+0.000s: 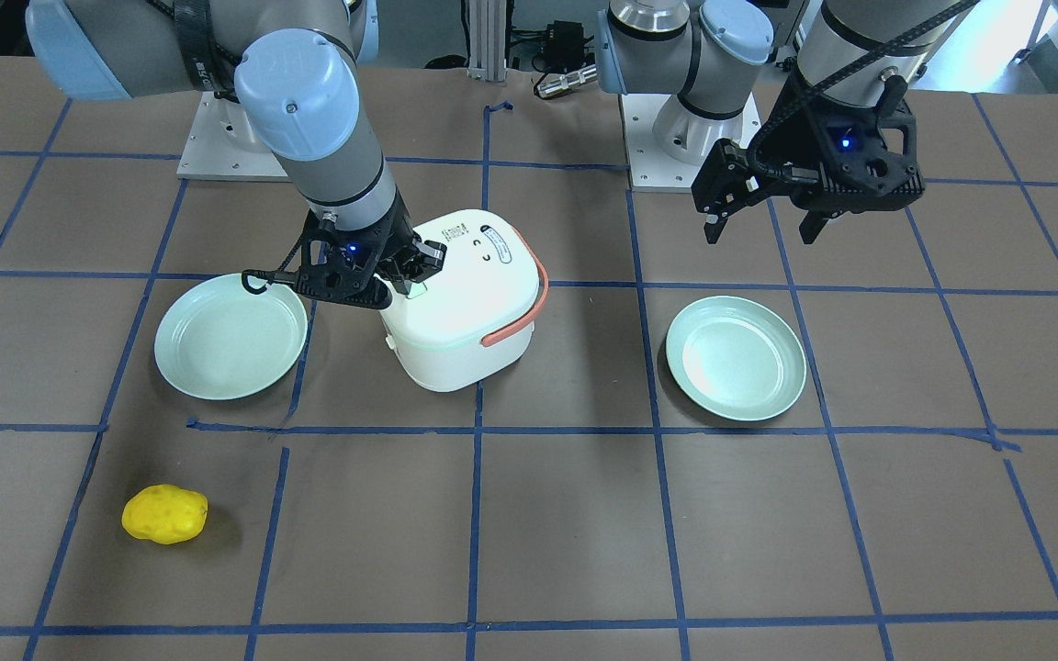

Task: Press rice cooker button

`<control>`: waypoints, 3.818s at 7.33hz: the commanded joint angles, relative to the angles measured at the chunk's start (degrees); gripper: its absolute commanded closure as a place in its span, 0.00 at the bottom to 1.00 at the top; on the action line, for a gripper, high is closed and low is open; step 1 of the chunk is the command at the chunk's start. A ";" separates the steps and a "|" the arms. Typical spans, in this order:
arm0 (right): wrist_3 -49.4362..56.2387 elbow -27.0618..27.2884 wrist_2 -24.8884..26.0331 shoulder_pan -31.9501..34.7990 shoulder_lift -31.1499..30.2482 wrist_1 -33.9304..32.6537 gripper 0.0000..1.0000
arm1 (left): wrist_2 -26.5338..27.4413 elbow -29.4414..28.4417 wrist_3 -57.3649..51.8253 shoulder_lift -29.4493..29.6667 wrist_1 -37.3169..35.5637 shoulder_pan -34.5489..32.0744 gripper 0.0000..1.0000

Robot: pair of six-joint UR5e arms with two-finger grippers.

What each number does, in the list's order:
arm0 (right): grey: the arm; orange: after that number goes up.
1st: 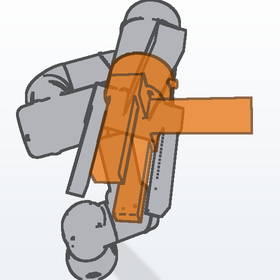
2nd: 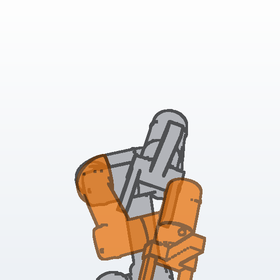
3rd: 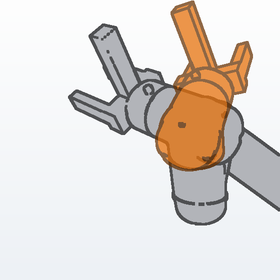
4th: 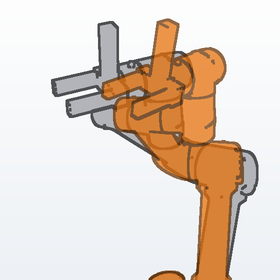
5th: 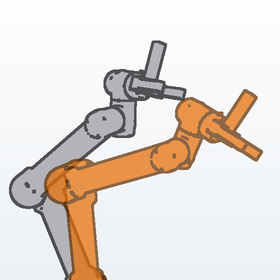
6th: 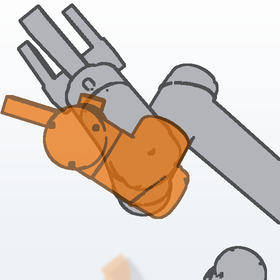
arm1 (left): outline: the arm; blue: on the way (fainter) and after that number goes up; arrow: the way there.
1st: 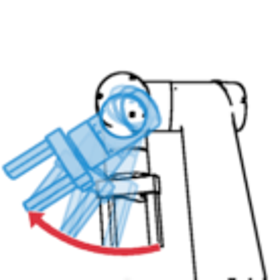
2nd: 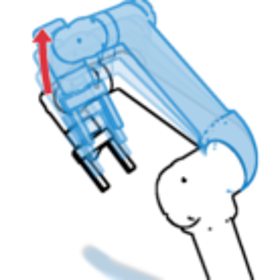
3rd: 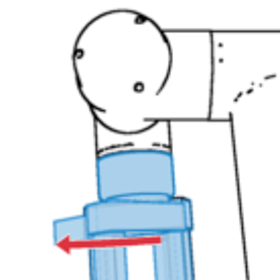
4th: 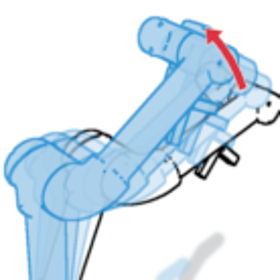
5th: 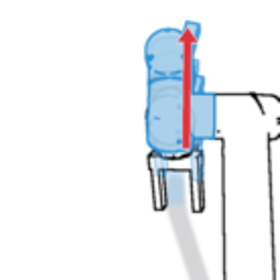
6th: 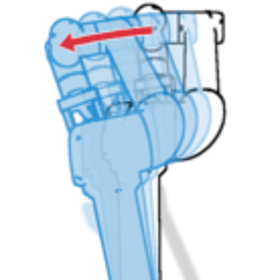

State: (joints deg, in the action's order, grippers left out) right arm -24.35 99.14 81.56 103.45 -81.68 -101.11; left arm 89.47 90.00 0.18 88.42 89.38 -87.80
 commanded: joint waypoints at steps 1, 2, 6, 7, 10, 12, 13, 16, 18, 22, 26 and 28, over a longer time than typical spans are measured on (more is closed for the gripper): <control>0.00 0.00 0.00 0.00 0.12 0.13 1.00 | 0.00 0.00 0.09 0.00 0.00 0.00 0.00; 0.00 0.00 0.00 0.00 0.12 0.21 1.00 | 0.00 0.00 0.00 0.00 0.00 0.00 0.00; -0.17 -0.17 0.00 0.00 0.03 -0.13 1.00 | 0.00 0.00 0.00 0.00 0.00 0.00 0.00; -0.96 -1.22 0.18 0.00 -0.58 0.21 1.00 | 0.00 0.00 0.00 0.00 0.00 0.00 0.00; -4.82 -6.13 0.18 -0.09 -3.21 0.48 0.29 | 0.00 0.00 0.00 0.00 0.00 0.00 0.00; -4.83 -8.69 0.79 -0.18 -4.62 0.65 0.09 | 0.00 0.00 0.09 0.00 0.00 0.00 0.00; -3.70 -10.61 1.67 -0.35 -4.71 2.13 0.00 | 0.00 0.00 0.00 0.00 0.00 0.00 0.00; 6.06 -14.59 9.41 -2.80 -4.37 10.94 0.00 | 0.00 0.00 0.09 0.00 0.00 0.00 0.00; 11.91 -14.59 9.58 -10.69 -4.63 11.81 0.00 | 0.00 0.00 0.00 0.00 0.00 0.00 0.00; 17.72 -15.55 8.27 -12.22 -4.63 14.10 0.00 | 0.00 0.00 0.09 0.00 0.00 0.00 0.00; 17.76 -15.55 8.18 -13.88 -4.63 14.19 0.00 | 0.00 0.00 0.00 0.00 0.00 0.00 0.00; 17.67 -15.55 8.35 -14.15 -5.06 14.36 0.00 | 0.00 0.00 0.00 0.00 0.00 0.00 0.00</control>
State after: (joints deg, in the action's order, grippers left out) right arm -6.62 83.59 89.82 89.50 -86.46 -86.88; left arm 89.47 90.00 0.18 88.42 89.39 -87.80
